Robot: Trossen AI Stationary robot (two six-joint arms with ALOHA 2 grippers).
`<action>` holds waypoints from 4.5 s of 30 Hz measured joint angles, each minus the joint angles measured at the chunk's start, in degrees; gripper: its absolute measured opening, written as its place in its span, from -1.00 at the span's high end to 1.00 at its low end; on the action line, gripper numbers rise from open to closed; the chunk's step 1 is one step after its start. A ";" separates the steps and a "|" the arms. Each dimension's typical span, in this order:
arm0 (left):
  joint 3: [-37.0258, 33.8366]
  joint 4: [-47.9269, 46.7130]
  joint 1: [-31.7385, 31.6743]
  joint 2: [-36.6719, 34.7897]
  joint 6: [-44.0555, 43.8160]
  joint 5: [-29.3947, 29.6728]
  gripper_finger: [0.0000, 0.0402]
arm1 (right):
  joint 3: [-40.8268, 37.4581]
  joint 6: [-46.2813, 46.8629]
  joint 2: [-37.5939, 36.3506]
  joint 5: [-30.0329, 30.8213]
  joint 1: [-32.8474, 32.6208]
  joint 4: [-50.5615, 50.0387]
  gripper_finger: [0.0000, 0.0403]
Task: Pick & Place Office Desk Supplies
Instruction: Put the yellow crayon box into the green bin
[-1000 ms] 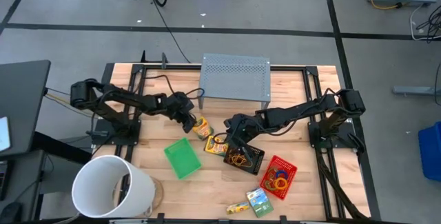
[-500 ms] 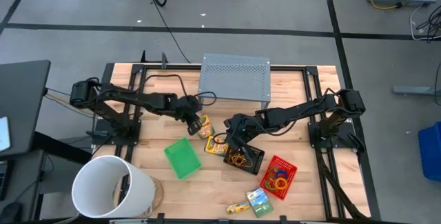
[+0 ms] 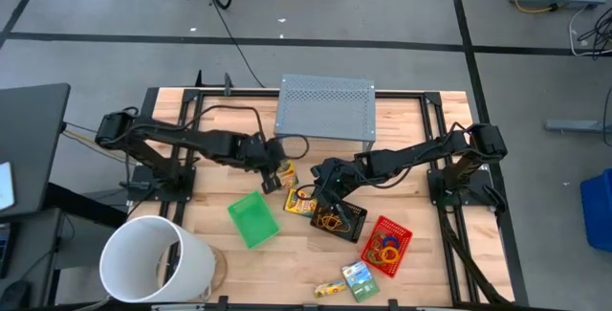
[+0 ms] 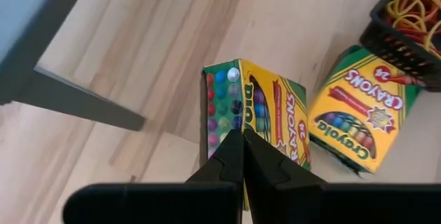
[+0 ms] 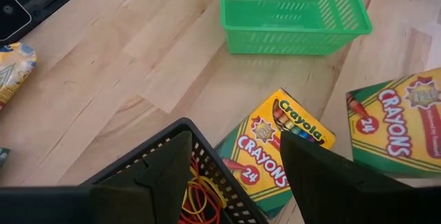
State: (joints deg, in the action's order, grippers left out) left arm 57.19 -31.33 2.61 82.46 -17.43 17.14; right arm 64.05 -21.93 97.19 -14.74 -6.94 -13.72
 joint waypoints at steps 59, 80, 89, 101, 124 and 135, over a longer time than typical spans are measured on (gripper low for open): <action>18.65 -39.81 27.23 4.27 -33.06 13.34 1.00 | 0.00 0.63 -0.02 0.02 -0.01 0.66 -0.15; 18.65 -45.72 30.95 9.77 -42.85 14.62 1.00 | 0.00 1.53 -0.02 0.00 -0.01 0.65 -0.15; 18.62 -47.56 32.88 9.78 -46.71 15.00 1.00 | 0.00 1.53 -0.02 0.02 -0.02 0.66 -0.15; 8.04 -39.97 33.47 10.45 -51.33 16.57 1.00 | 0.00 1.57 -0.02 0.02 0.00 1.05 -0.15; 5.90 -37.89 33.82 10.69 -52.50 20.98 0.96 | 0.00 1.73 -0.02 0.04 0.00 2.32 -0.15; 5.91 -33.37 33.84 10.69 -50.05 20.16 0.69 | 0.00 1.71 -0.02 0.04 0.00 2.32 -0.15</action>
State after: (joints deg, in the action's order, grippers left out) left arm 63.10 -64.70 36.45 93.14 -67.48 37.30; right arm 64.05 -20.23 97.17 -14.70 -6.94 -11.40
